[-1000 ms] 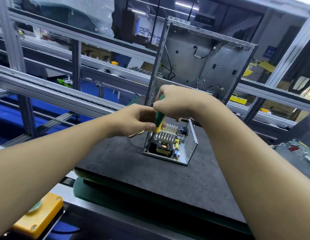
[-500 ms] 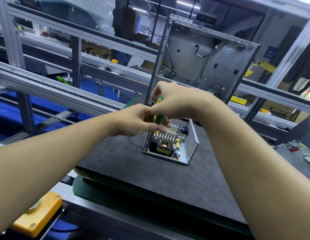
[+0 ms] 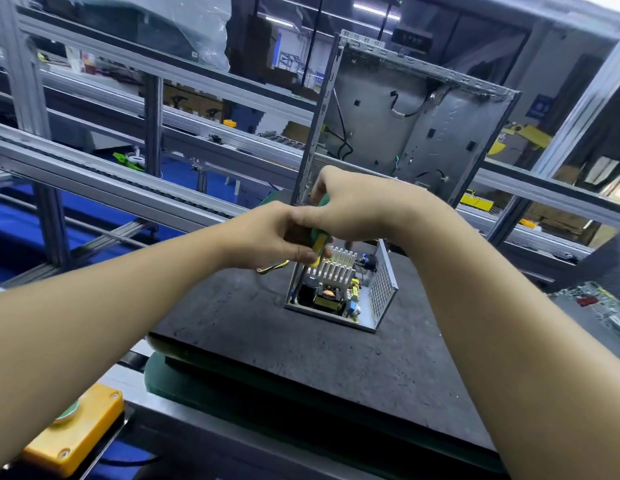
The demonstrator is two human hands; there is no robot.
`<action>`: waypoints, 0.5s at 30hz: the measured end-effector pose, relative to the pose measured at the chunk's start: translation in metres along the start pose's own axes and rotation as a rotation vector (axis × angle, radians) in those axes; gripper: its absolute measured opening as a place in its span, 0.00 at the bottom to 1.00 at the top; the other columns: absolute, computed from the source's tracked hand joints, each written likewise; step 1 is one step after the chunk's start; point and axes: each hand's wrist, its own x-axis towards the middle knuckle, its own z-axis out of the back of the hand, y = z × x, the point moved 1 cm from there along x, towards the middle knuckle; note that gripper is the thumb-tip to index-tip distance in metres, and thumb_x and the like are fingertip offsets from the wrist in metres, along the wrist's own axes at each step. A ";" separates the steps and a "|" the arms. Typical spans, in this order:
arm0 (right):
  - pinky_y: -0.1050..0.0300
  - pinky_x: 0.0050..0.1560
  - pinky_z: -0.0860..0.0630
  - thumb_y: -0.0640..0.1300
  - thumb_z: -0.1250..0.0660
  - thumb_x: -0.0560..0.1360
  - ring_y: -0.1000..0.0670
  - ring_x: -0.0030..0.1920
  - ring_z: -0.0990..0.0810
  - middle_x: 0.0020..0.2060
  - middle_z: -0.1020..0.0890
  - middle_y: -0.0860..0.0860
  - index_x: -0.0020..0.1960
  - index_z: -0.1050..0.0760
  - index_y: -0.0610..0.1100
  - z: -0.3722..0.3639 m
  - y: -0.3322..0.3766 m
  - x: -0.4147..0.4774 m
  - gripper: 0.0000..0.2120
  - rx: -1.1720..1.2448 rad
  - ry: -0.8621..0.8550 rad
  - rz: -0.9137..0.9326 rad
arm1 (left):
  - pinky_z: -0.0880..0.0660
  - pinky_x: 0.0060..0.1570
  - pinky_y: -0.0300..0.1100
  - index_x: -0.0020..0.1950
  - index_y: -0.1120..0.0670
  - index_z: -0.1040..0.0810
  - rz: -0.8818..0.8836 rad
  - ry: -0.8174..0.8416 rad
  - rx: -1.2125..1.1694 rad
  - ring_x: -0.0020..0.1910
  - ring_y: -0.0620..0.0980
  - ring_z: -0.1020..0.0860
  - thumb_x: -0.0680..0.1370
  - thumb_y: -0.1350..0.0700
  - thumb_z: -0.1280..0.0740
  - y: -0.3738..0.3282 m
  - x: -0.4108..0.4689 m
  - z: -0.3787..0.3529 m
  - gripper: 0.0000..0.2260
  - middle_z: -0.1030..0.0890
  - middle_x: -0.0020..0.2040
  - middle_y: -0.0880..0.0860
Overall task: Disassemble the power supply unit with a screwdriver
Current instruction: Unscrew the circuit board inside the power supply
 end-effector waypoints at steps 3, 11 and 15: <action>0.57 0.26 0.31 0.63 0.42 0.80 0.47 0.28 0.21 0.40 0.22 0.46 0.55 0.36 0.43 -0.008 -0.001 0.005 0.22 -0.002 -0.087 -0.096 | 0.31 0.34 0.23 0.38 0.43 0.25 -0.020 -0.164 0.231 0.34 0.29 0.23 0.65 0.49 0.18 -0.001 0.004 -0.007 0.16 0.20 0.32 0.33; 0.53 0.38 0.27 0.46 0.36 0.78 0.42 0.46 0.20 0.46 0.18 0.43 0.50 0.23 0.39 -0.003 0.002 -0.004 0.10 0.049 -0.243 0.058 | 0.29 0.40 0.31 0.51 0.47 0.28 -0.140 -0.197 0.002 0.47 0.46 0.23 0.65 0.45 0.21 0.002 0.003 -0.005 0.21 0.22 0.48 0.50; 0.49 0.43 0.25 0.46 0.36 0.78 0.42 0.44 0.22 0.48 0.18 0.41 0.49 0.22 0.38 0.006 -0.001 -0.007 0.11 0.040 -0.271 0.062 | 0.30 0.39 0.26 0.53 0.52 0.25 -0.116 -0.212 0.028 0.44 0.42 0.23 0.67 0.43 0.25 -0.003 -0.004 0.007 0.21 0.21 0.45 0.48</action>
